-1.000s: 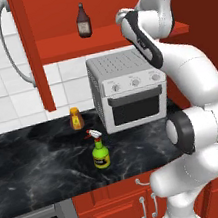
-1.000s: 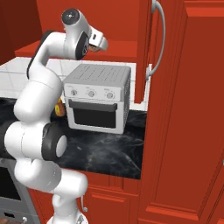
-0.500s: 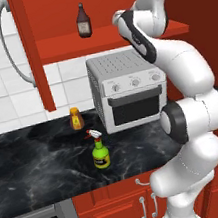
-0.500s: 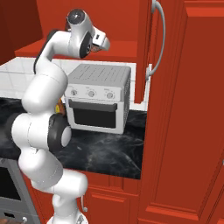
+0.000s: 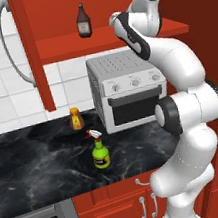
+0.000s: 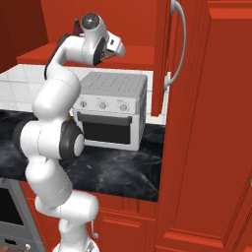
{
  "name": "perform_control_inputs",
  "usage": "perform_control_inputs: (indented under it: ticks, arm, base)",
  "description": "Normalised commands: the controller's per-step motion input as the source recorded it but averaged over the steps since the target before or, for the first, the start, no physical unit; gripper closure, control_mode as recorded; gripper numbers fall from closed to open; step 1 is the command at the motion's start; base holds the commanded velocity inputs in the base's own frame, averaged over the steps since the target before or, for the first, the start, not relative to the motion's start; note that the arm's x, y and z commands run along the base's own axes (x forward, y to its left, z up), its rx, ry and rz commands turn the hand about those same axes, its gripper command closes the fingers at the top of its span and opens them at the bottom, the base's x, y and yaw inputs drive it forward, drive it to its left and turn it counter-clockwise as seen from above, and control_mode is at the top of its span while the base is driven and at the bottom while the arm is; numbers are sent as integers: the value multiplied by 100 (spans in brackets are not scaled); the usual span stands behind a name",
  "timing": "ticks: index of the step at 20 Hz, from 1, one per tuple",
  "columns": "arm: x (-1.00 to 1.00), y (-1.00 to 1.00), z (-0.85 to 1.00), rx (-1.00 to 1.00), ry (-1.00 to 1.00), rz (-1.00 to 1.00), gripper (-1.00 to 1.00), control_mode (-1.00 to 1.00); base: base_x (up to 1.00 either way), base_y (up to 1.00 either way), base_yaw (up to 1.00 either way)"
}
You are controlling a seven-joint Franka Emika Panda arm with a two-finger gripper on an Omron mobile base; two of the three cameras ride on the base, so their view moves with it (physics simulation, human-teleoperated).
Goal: Pick the bar soap and spray from the cabinet and place them on the counter.
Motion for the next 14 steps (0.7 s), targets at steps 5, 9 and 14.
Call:
perform_control_inputs:
  ticks: [5,9,14]
  arm:
    - [26,0,0,-1,1,0,-100,-100]
    - [18,0,-8,-1,6,0,-100,-100]
    - [11,0,-19,-2,10,0,-100,-100]
  base:
    - [0,0,0]
    - [0,0,0]
    - [0,0,0]
